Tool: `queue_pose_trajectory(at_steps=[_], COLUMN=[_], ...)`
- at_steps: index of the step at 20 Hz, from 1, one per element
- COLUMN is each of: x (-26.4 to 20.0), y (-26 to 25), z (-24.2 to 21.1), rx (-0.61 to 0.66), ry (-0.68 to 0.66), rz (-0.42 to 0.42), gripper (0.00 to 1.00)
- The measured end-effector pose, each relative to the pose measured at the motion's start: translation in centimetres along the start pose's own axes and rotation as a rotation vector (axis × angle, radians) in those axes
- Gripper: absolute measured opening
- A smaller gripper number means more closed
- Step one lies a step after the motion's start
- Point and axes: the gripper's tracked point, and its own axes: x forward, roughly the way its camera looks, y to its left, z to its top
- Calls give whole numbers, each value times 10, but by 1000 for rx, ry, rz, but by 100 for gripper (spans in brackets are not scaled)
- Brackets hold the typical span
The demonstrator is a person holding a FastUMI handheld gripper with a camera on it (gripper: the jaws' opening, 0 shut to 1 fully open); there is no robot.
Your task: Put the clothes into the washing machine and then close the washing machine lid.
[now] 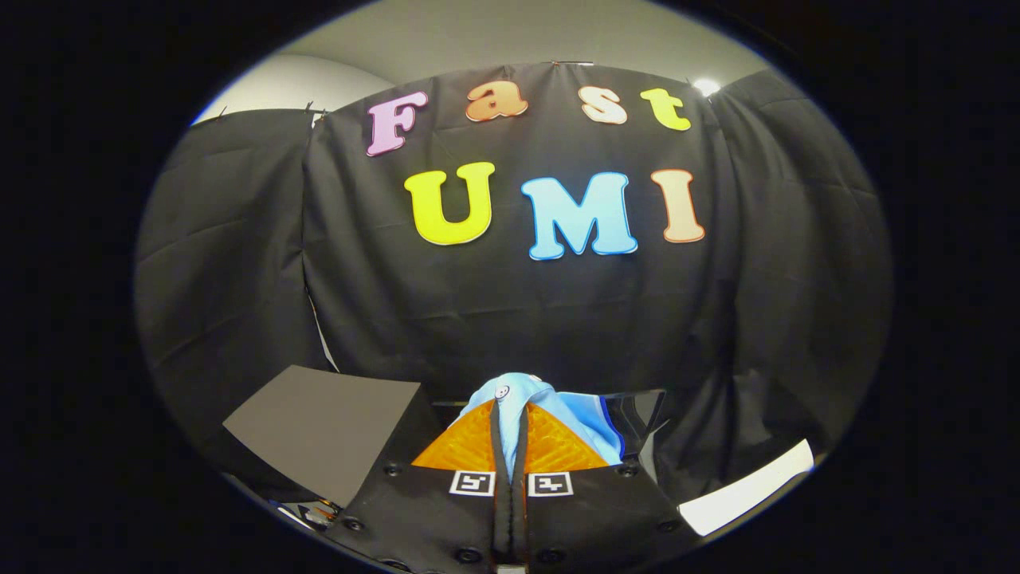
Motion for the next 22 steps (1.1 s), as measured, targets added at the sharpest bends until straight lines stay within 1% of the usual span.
queue_pose_trajectory(at_steps=[9,19,22], x=[39,80,96], y=[-19,-22,-23], z=[-92,-180,-203], rx=[46,29,41], ry=[167,323,373], rz=[-16,-16,-15], gripper=[1,1,2])
